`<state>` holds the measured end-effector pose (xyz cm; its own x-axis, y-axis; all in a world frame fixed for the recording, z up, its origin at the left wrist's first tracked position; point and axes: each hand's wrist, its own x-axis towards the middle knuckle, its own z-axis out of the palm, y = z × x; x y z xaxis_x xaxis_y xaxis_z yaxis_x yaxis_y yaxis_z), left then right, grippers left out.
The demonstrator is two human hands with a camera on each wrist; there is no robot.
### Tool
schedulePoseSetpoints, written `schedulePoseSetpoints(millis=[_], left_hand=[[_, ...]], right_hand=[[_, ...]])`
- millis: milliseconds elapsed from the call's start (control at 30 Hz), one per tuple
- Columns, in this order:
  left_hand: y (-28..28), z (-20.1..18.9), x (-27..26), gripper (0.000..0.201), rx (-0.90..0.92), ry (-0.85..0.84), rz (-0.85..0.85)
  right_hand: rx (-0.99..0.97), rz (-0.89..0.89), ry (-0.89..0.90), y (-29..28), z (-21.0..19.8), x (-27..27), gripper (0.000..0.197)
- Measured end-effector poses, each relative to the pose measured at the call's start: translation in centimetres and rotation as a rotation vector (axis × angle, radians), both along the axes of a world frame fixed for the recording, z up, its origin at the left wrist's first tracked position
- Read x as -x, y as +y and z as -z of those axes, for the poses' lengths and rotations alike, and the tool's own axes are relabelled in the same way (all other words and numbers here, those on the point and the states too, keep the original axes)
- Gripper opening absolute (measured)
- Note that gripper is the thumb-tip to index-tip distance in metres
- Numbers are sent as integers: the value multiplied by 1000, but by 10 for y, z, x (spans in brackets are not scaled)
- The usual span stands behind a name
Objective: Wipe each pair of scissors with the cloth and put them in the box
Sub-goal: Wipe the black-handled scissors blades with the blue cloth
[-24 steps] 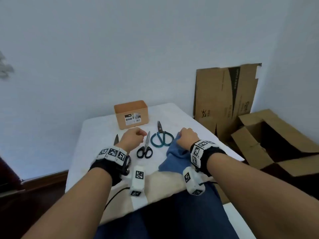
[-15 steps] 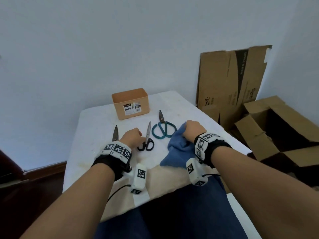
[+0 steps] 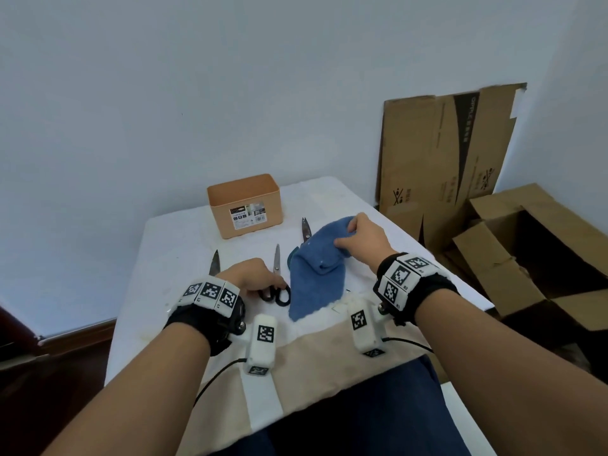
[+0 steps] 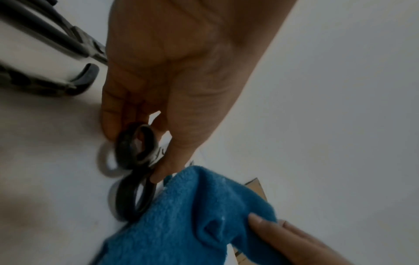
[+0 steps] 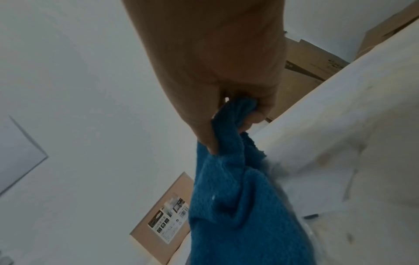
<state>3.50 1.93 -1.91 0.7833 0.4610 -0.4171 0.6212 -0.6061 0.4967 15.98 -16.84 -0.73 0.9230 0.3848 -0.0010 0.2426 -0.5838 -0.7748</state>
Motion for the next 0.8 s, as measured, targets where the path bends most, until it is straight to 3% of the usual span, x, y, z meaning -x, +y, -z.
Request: schedulePoseSetpoints(millis=[100, 200, 367, 467, 533, 567, 633, 700, 800], left_hand=[[3, -1, 9, 12, 330, -164, -156], [8, -2, 16, 14, 655, -332, -270], [11, -9, 26, 8, 807, -524, -270], [12, -13, 32, 6, 933, -621, -294], [11, -15, 33, 5, 1021, -679, -320], [10, -16, 33, 7, 1061, -700, -323], [6, -19, 34, 9, 1136, -746, -329], [1, -18, 35, 10, 1193, -791, -348], [-3, -15, 36, 18, 1194, -813, -354]], right_hand=[[138, -128, 61, 1, -5, 0, 43], [-17, -76, -48, 2, -14, 4, 26], [-384, 77, -171, 7, -37, 14, 10], [-438, 67, -365, 11, -59, 19, 12], [-434, 0, -270, 17, -67, 28, 5], [-433, -56, -170, 21, -65, 33, 10], [-369, -179, 4, 29, -49, 45, 20], [-287, -296, 106, 34, -31, 57, 11], [-172, -380, 104, 38, -19, 69, 35]])
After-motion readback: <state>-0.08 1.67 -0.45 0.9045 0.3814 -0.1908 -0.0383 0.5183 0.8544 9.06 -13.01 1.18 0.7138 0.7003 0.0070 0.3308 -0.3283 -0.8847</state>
